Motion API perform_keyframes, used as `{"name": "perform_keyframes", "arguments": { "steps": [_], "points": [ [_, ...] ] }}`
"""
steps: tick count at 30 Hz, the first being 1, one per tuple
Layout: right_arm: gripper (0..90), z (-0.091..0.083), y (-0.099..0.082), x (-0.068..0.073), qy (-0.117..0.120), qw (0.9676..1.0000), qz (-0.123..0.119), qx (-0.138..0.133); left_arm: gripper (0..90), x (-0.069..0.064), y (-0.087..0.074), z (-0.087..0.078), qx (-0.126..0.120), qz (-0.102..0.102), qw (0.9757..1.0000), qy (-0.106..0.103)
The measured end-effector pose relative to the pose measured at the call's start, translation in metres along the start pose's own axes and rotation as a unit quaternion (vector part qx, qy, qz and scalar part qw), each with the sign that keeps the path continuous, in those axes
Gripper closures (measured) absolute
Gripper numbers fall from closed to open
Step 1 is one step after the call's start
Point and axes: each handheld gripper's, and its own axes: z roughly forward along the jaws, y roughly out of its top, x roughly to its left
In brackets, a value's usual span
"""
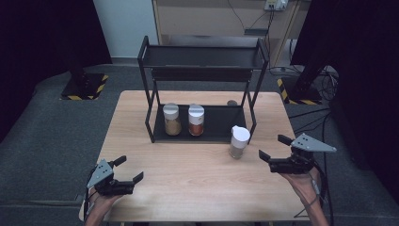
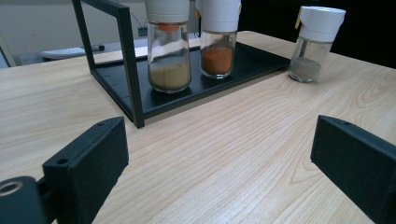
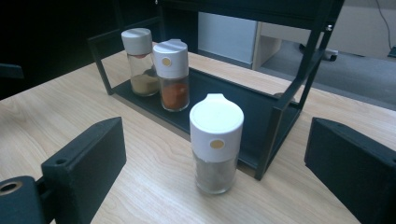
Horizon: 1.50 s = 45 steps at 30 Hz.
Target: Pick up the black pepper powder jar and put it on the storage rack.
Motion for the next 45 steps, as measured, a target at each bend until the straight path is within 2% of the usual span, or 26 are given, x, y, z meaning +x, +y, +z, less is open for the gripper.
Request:
{"name": "perform_keyframes", "arguments": {
  "steps": [8, 16, 35, 45],
  "points": [
    [5.7, 0.022, 0.01, -0.001, 0.009, 0.9999, -0.002, 0.013, 3.4, 0.001, 0.0, -0.001, 0.0, 0.0, 1.0, 0.001],
    [5.7, 0.05, 0.017, -0.006, 0.009, 0.9993, 0.0, 0.037, 3.4, 0.001, 0.0, -0.001, 0.0, 0.0, 1.0, 0.001],
    [7.0, 0.102, 0.017, -0.011, 0.011, 0.9968, 0.009, 0.078, 3.4, 0.002, 0.0, -0.001, 0.001, 0.0, 1.0, 0.002],
    [9.4, 0.126, 0.015, -0.007, 0.008, 0.9956, -0.001, 0.093, 3.4, 0.002, 0.0, -0.001, 0.001, 0.001, 1.0, 0.002]
  ]
}}
